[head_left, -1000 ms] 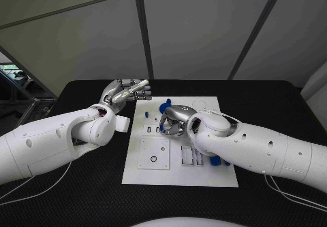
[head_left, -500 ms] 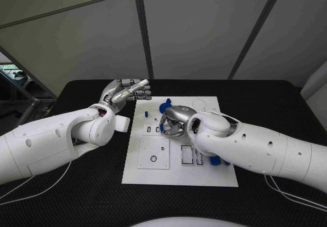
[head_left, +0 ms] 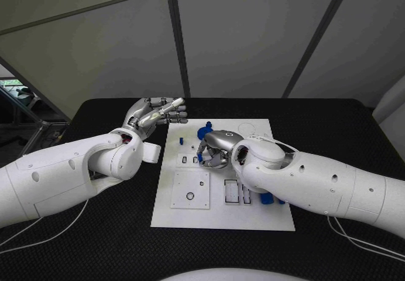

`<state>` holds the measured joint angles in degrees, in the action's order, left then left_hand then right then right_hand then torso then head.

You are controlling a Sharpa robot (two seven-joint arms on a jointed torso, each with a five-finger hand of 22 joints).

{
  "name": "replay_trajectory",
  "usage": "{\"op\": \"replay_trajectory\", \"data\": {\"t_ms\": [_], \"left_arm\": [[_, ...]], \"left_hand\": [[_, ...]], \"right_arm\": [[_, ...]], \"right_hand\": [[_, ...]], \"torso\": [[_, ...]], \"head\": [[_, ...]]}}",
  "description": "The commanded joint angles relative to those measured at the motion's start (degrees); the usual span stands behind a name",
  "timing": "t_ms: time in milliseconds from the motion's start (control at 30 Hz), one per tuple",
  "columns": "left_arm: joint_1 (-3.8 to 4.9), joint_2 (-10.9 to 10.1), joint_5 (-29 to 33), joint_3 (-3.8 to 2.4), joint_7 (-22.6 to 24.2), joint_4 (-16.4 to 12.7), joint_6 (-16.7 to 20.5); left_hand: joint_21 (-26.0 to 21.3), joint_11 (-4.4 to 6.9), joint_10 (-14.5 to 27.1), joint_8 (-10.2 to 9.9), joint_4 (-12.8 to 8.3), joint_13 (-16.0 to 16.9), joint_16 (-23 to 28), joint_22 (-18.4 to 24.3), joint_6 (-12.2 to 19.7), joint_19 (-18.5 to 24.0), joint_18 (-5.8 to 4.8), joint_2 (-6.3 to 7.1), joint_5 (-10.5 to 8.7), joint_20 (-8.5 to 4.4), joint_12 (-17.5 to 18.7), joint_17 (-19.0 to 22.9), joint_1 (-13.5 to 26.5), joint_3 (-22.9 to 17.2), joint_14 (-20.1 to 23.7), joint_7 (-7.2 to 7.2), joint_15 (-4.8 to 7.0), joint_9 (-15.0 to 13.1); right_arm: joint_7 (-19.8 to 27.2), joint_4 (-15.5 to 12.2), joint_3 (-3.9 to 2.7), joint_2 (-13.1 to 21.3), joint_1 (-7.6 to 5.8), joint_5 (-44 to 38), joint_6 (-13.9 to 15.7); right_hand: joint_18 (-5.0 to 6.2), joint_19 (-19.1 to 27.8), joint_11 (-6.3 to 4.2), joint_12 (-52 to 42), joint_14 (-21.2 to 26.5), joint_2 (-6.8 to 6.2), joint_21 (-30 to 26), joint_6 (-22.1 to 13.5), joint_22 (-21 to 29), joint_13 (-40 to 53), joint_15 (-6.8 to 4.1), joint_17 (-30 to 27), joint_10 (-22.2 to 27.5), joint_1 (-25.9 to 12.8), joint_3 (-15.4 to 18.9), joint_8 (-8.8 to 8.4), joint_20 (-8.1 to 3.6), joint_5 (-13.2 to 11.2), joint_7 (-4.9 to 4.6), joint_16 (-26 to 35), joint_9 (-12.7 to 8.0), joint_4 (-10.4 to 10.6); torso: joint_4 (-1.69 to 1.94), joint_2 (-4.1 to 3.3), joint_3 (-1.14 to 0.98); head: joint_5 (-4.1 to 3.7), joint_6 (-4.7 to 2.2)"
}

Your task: Assemble the parts on the task board

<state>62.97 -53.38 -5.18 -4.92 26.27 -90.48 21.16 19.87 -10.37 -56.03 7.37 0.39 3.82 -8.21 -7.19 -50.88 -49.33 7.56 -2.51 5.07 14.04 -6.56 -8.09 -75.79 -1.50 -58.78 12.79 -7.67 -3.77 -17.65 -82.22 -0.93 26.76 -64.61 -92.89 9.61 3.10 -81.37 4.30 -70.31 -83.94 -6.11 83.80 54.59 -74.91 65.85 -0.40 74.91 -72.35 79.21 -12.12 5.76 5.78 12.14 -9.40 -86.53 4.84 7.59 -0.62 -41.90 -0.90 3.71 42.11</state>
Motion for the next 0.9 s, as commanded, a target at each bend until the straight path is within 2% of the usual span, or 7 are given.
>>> {"op": "replay_trajectory", "data": {"t_ms": [33,367,633,700,800,900], "left_arm": [[0.11,0.05,0.02,-0.06,0.2,-0.01,-0.65],[0.11,0.01,0.02,-0.06,0.12,0.05,-0.7],[0.11,-0.1,-0.85,-0.06,-1.29,0.35,-0.2],[0.11,-0.19,-1.85,-0.06,-2.38,0.52,0.12],[0.11,-0.37,-3.82,-0.06,-4.58,0.96,0.43],[0.11,-0.61,-6.28,-0.06,-6.88,1.4,0.29]], "left_hand": [[-0.31,-0.14,0.1,-0.28,-0.34,-0.03,0.17,0.08,-0.01,-0.31,2.93,-0.61,-0.04,0.13,0.34,-0.07,0.12,-0.09,-0.26,0.39,-0.33,0.03],[-0.33,-0.09,0.01,-0.29,-0.34,-0.02,0.23,0.1,-0.08,-0.32,2.93,-0.69,-0.03,0.13,0.34,-0.1,0.12,-0.11,-0.27,0.28,-0.33,0.01],[-0.03,0.11,-0.23,-0.42,-0.52,0.0,0.1,0.05,-0.25,-1.0,3.03,-0.54,-0.04,-0.03,0.48,-0.38,0.16,0.05,-1.14,0.01,-0.07,0.0],[0.69,0.32,-0.45,-0.59,-0.55,0.0,-0.06,-0.17,-0.39,-2.45,3.07,-0.36,-0.06,-0.41,0.71,-0.75,0.51,0.36,-2.32,-0.2,0.27,0.0],[2.68,0.97,-1.72,-0.74,-0.67,0.14,-1.41,-0.94,-0.98,-6.03,3.01,-0.23,-0.05,-1.68,0.72,-2.18,0.92,0.75,-6.55,-0.59,1.41,-0.04],[4.07,1.71,-4.37,-0.56,-0.68,0.54,-2.4,-1.53,-2.03,-8.31,3.02,-0.25,-0.03,-2.61,-0.07,-3.53,1.24,0.97,-9.59,-0.96,2.38,-0.11]], "right_arm": [[-1.26,0.28,0.19,0.05,0.15,-0.28,-0.63],[-1.46,0.06,0.19,0.15,0.16,-0.28,1.35],[1.29,-1.1,0.18,1.19,0.2,0.29,7.08],[2.12,-1.84,0.18,1.91,0.2,0.6,8.31],[2.91,-3.64,0.16,3.56,0.19,0.87,9.96],[3.49,-5.6,0.13,5.33,0.17,1.29,11.21]], "right_hand": [[-0.09,0.16,0.21,0.62,-4.5,-0.39,-0.5,-1.27,-0.97,-0.68,0.54,7.76,0.99,-0.41,0.16,-0.59,0.51,-0.44,-0.15,0.0,-0.24,0.35],[0.07,0.68,1.03,1.87,-4.34,-1.33,-0.96,-4.99,-0.24,-2.51,1.25,7.35,3.0,-0.78,0.89,-1.52,1.17,-1.06,-1.02,0.23,-0.79,1.56],[0.31,1.45,1.58,2.08,-3.99,-3.23,-1.61,-7.31,0.86,-3.39,1.76,6.32,3.99,-0.23,2.43,-1.21,1.67,-1.23,-1.58,0.78,-0.91,4.23],[0.42,1.82,1.72,2.14,-3.82,-3.92,-1.92,-8.24,1.37,-3.76,1.89,5.82,4.31,0.35,3.23,-1.03,1.83,-1.74,-1.7,1.05,-0.94,5.85],[0.55,2.18,1.76,2.0,-3.65,-4.81,-2.28,-10.03,1.92,-4.1,1.95,5.31,4.43,1.96,4.6,-0.88,1.92,-2.13,-1.74,1.34,-1.01,8.79],[0.57,2.25,1.76,2.02,-3.62,-5.06,-2.36,-10.25,2.04,-4.26,1.94,5.18,4.5,2.32,4.98,-0.69,1.92,-2.21,-1.72,1.41,-0.97,9.14]], "torso": [[-0.02,0.02,0.02],[0.0,0.03,0.02],[-0.1,0.12,-0.05],[-0.11,0.14,-0.06],[-0.14,0.19,-0.07],[-0.14,0.24,-0.07]], "head": [[-0.04,-0.02],[-0.07,-0.03],[-0.17,-0.25],[-0.17,-0.39],[-0.17,-0.6],[-0.22,-0.8]]}}
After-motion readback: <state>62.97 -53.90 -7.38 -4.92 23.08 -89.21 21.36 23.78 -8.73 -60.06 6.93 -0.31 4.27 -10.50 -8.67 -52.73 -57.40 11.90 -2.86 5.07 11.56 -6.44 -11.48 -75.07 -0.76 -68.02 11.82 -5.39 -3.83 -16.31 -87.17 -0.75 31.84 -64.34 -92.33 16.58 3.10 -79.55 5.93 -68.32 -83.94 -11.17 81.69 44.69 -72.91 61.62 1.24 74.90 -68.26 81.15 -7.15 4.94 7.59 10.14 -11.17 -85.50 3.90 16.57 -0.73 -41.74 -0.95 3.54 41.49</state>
